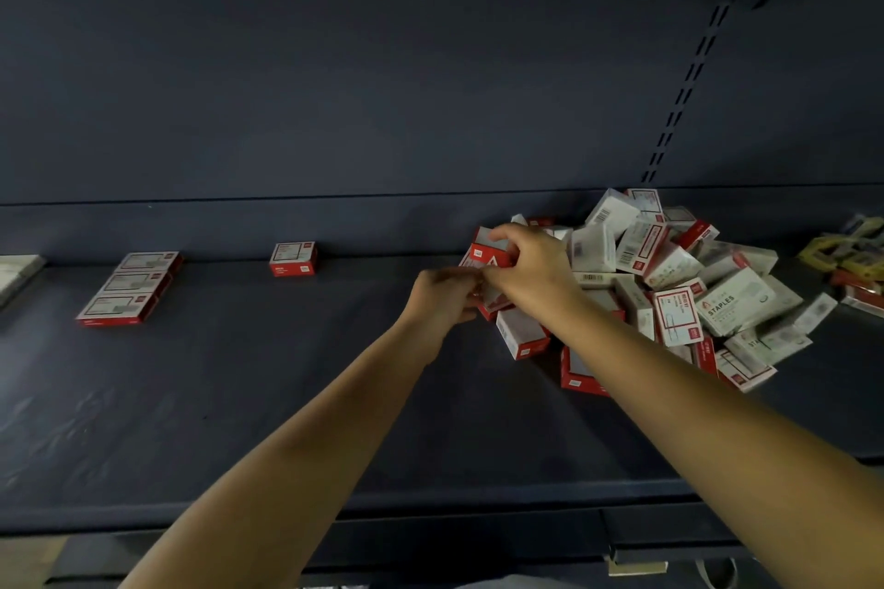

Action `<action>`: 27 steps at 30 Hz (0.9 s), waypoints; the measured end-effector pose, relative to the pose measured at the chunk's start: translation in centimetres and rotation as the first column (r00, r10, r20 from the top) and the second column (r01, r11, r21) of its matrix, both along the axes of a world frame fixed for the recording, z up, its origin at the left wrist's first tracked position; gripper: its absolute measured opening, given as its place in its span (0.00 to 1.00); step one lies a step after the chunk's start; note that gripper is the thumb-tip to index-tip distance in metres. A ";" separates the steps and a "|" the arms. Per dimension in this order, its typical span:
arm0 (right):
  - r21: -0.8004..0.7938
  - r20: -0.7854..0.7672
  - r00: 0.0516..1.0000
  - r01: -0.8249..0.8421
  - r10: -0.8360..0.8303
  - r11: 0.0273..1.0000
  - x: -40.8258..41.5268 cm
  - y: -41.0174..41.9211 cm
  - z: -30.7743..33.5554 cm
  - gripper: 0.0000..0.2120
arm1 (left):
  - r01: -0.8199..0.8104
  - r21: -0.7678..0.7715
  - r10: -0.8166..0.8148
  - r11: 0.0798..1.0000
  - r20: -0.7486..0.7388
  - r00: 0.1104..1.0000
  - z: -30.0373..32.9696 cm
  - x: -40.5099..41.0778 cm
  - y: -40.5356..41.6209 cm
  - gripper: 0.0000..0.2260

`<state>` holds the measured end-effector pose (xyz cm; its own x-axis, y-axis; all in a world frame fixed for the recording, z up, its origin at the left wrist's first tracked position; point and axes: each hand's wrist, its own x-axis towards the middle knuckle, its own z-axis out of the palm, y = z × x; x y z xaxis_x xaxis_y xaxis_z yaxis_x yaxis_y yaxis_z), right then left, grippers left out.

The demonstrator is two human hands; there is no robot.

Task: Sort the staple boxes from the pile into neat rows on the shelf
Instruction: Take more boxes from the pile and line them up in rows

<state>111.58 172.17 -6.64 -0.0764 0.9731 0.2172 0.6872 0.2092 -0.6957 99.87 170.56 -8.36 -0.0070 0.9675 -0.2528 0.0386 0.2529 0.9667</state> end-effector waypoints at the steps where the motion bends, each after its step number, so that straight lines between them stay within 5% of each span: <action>1: 0.006 -0.030 1.000 -0.003 0.003 1.000 -0.1 -0.1 -0.1 0.22 | -0.034 -0.002 0.034 0.999 0.033 0.999 0.1 -0.1 0.0 0.08; 8: -0.146 -0.379 0.924 -0.006 -0.051 0.989 -0.2 0.2 0.2 0.22 | -0.180 0.007 0.175 0.984 0.193 0.965 0.0 -1.4 0.0 0.10; 16: -0.206 -0.577 0.811 -0.032 -0.095 0.978 -1.8 0.7 -0.4 0.19 | -0.172 0.056 0.146 0.984 0.313 0.938 0.4 -4.3 -0.7 0.06; 21: 0.032 -0.302 0.952 0.068 -0.055 0.997 -4.3 0.3 -0.9 0.10 | -0.268 0.094 0.226 0.959 0.316 0.921 0.7 -6.8 -1.3 0.06; 25: 0.072 -0.156 0.976 -0.144 0.154 0.987 -7.5 -0.8 -1.2 0.09 | -0.336 0.194 0.286 0.922 0.243 0.927 0.7 -9.5 -1.8 0.05; 27: 0.018 -0.202 0.947 -0.250 0.248 0.968 -9.4 -1.4 -0.8 0.13 | -0.339 0.254 0.307 0.906 0.157 0.939 0.7 -11.2 -2.0 0.07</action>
